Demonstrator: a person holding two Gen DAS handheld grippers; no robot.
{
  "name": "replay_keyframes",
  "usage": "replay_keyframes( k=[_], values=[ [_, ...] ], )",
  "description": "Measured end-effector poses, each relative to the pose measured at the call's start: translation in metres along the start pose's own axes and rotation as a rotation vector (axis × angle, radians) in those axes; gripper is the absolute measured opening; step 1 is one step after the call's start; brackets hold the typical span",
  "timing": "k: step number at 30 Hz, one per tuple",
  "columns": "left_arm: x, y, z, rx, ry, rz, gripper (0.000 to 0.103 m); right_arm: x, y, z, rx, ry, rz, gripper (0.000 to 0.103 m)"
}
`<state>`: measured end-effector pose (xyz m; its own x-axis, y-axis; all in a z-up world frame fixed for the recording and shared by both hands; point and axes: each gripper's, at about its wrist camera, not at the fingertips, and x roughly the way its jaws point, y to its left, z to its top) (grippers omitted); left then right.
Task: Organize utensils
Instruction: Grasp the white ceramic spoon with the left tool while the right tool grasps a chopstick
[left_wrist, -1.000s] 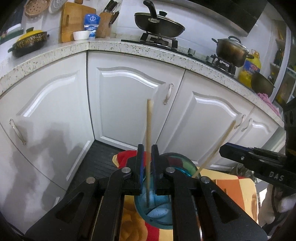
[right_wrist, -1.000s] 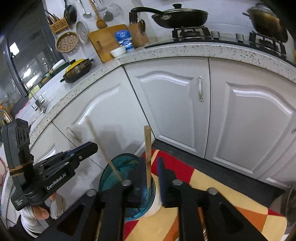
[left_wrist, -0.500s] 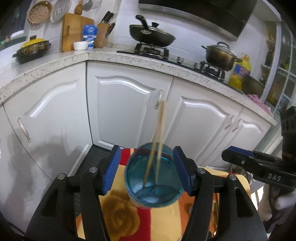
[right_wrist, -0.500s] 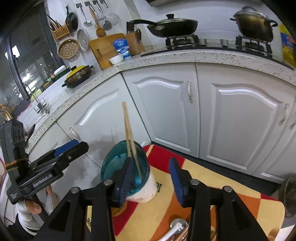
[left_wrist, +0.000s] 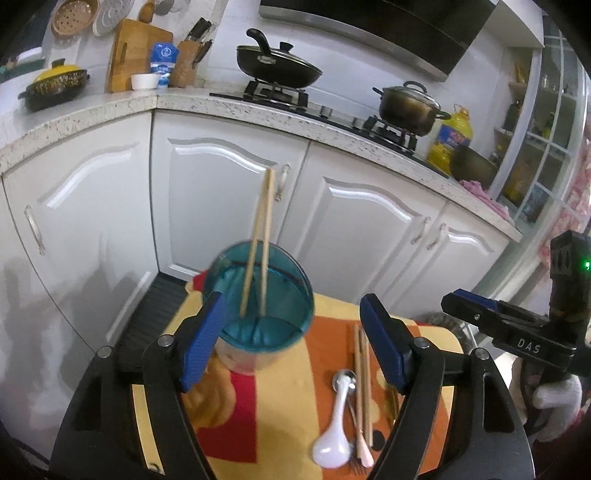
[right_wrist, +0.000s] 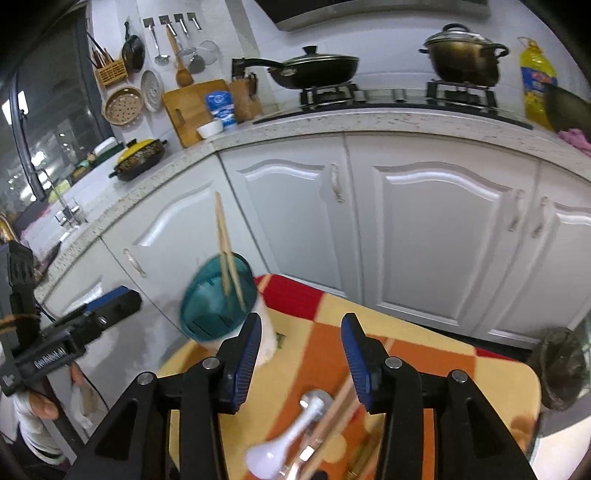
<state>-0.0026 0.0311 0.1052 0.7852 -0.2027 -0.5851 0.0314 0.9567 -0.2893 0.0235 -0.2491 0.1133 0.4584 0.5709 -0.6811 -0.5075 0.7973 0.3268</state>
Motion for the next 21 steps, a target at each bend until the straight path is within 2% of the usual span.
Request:
replay_keyframes(
  k=[2, 5, 11, 14, 16, 18, 21],
  values=[
    [0.001, -0.006, -0.008, 0.010, 0.017, -0.018, 0.075, -0.006, -0.008, -0.010, 0.000, 0.008, -0.030, 0.045],
    [0.008, -0.013, -0.021, 0.020, 0.052, -0.036, 0.075, -0.011, -0.022, -0.027, 0.006, 0.024, -0.082, 0.055],
    [0.032, -0.024, -0.050, 0.034, 0.133, -0.062, 0.075, 0.000, -0.054, -0.061, 0.058, 0.119, -0.144, 0.055],
    [0.047, -0.028, -0.064, 0.052, 0.184, -0.084, 0.075, 0.015, -0.067, -0.075, 0.090, 0.169, -0.146, 0.055],
    [0.056, -0.030, -0.074, 0.066, 0.235, -0.085, 0.075, 0.028, -0.076, -0.082, 0.110, 0.199, -0.147, 0.055],
    [0.066, -0.032, -0.082, 0.083, 0.272, -0.092, 0.075, 0.043, -0.084, -0.088, 0.128, 0.230, -0.145, 0.047],
    [0.085, -0.034, -0.093, 0.092, 0.331, -0.104, 0.070, 0.060, -0.092, -0.093, 0.158, 0.265, -0.132, 0.043]
  ],
)
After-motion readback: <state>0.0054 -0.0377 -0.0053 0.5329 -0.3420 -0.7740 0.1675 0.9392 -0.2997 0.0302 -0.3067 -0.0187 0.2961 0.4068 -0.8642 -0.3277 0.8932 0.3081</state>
